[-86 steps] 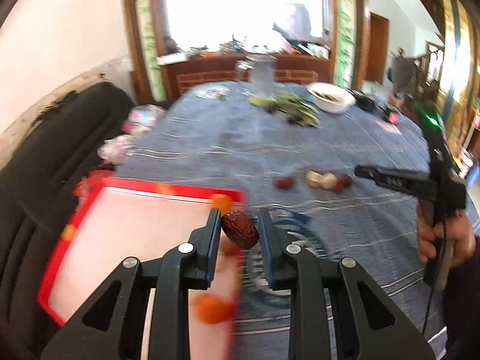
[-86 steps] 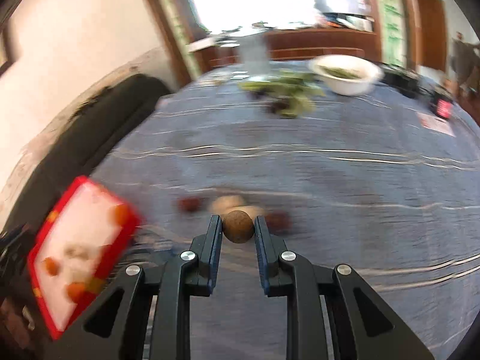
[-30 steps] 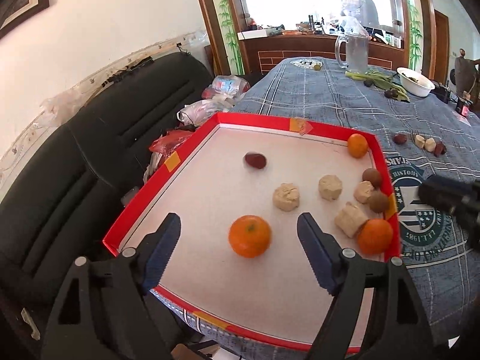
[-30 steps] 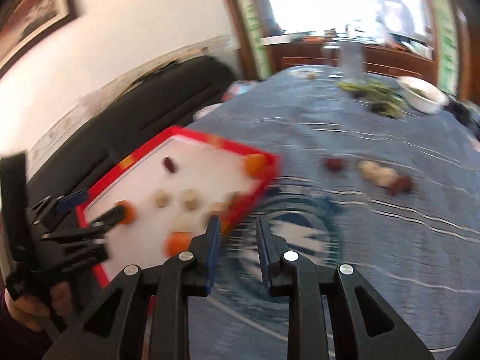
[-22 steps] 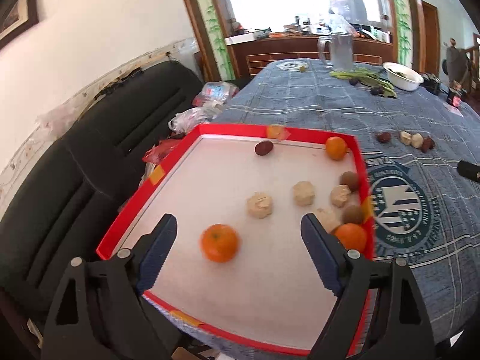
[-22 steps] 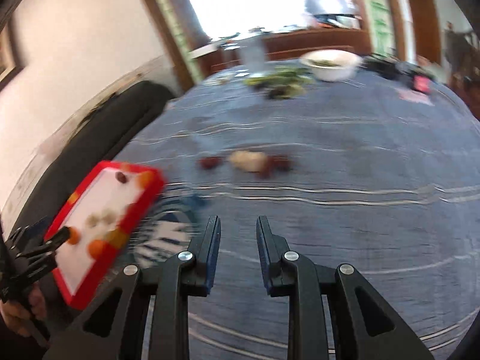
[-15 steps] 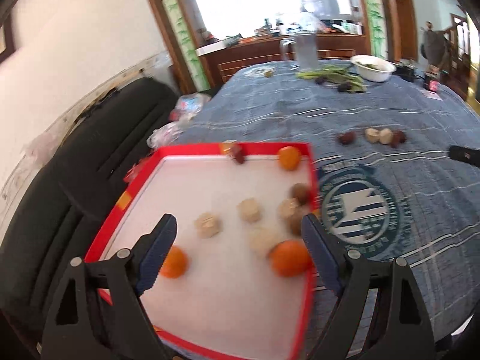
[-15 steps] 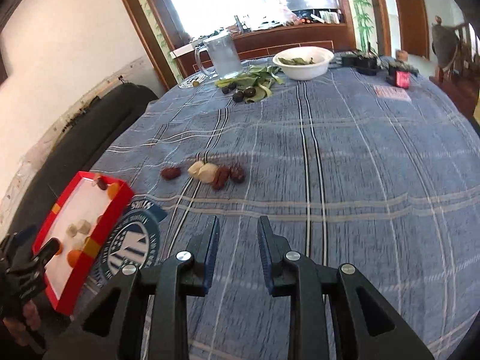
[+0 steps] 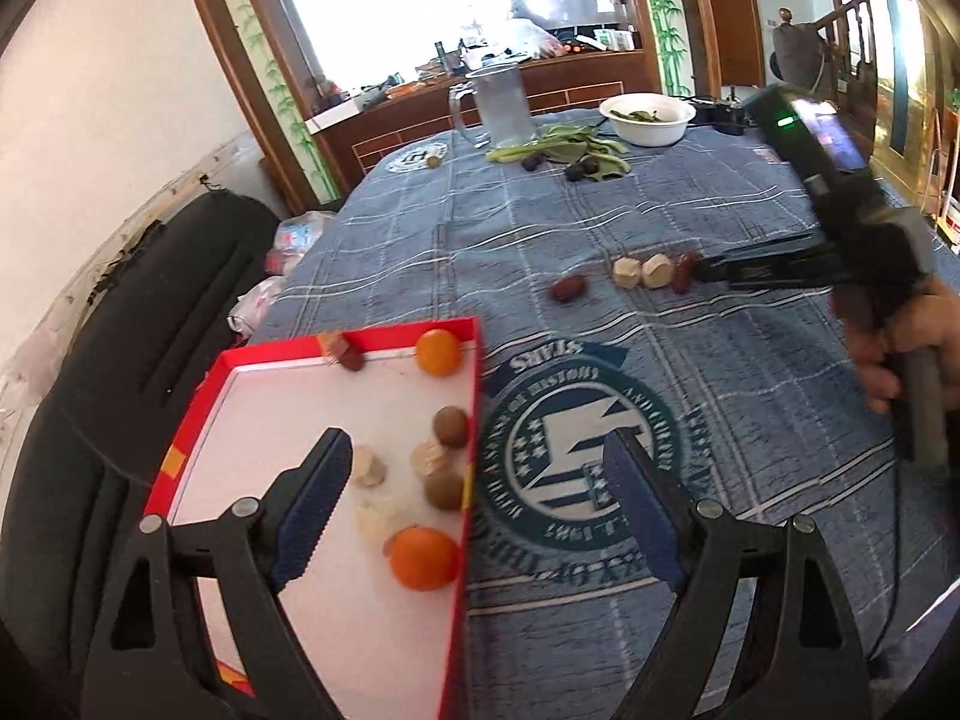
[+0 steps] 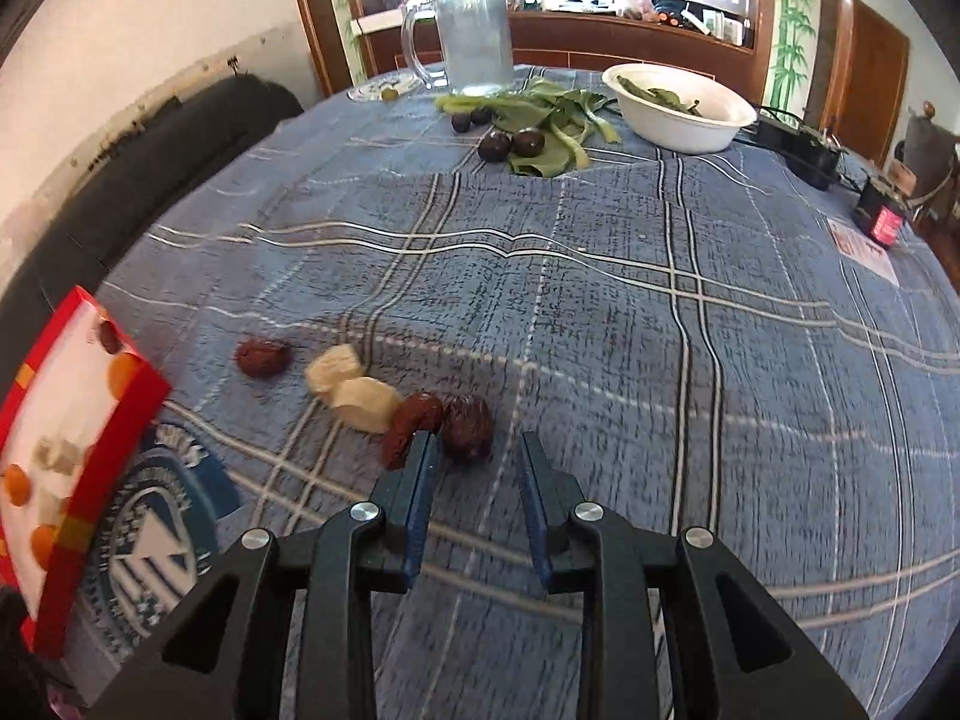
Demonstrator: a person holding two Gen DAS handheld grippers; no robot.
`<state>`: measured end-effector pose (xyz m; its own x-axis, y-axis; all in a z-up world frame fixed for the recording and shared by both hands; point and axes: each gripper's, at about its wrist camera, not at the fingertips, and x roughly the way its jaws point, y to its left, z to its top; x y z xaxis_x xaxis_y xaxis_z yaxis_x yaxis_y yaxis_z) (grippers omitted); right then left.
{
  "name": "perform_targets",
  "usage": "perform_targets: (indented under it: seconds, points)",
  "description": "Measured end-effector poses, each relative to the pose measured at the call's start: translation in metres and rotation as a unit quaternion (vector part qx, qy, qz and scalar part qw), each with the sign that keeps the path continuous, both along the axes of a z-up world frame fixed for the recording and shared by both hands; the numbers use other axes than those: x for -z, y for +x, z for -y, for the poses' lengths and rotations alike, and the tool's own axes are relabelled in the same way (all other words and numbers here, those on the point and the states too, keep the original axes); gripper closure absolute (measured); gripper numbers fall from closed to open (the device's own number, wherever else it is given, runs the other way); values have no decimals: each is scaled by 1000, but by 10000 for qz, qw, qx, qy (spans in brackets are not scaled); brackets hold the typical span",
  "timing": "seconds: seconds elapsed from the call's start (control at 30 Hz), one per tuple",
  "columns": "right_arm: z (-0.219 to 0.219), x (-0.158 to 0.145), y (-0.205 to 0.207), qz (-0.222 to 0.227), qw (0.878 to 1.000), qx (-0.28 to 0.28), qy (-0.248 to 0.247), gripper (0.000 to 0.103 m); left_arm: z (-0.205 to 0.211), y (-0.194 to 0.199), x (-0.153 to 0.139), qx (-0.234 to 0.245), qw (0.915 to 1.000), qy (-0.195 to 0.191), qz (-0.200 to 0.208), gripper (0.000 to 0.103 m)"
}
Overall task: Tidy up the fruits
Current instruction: 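Move both open grippers back toward the pile, then grasp a red date from the pile with the right gripper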
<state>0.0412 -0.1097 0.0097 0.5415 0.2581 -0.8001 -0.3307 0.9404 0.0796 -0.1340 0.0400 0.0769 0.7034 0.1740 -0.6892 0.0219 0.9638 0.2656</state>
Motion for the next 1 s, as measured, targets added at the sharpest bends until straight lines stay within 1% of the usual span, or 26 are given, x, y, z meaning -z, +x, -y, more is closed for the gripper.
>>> perform_targets:
  seconds: [0.1,0.17,0.23,0.27,0.37,0.43,0.47,0.53,0.57,0.63,0.67,0.7,0.8,0.9,1.0]
  points:
    - [1,1,2,135,9998,-55,95,77,12,6,0,107,9999,3,-17,17]
    - [7,1,4,149,9997,-90,190,86,19,13,1,182,9998,6,-63,17]
    - [20,0,9,-34,9984,-32,555,87,26,21,3,250,9996,-38,-143,17]
    - [30,-2,13,-120,9970,87,761,87,29,28,4,303,9993,-114,-194,17]
    - [59,-13,18,-96,9916,524,1176,87,39,46,8,397,9982,-295,-343,17]
    - [75,-16,20,-214,9859,712,1498,87,49,62,12,525,9967,-454,-431,17]
    - [80,-15,21,-267,9842,760,1578,87,52,69,14,578,9957,-536,-483,18]
    - [85,-14,23,-338,9833,844,1579,87,61,87,19,692,9938,-685,-542,26]
    - [85,-14,23,-362,9833,879,1551,87,64,96,22,691,9936,-688,-575,31]
    - [84,-10,26,-505,9829,922,1511,87,65,118,29,522,9950,-572,-631,41]
    - [84,-9,27,-568,9825,921,1516,87,65,126,32,526,9947,-566,-672,50]
    - [82,-8,28,-618,9823,910,1516,87,66,134,35,553,9942,-562,-732,52]
    - [80,-4,27,-761,9811,850,1562,87,72,149,42,695,9935,-411,-802,55]
    - [78,0,28,-882,9808,824,1531,87,83,158,46,1033,9913,-77,-816,55]
    - [77,2,28,-877,9820,822,1455,87,89,162,49,1271,9883,118,-838,55]
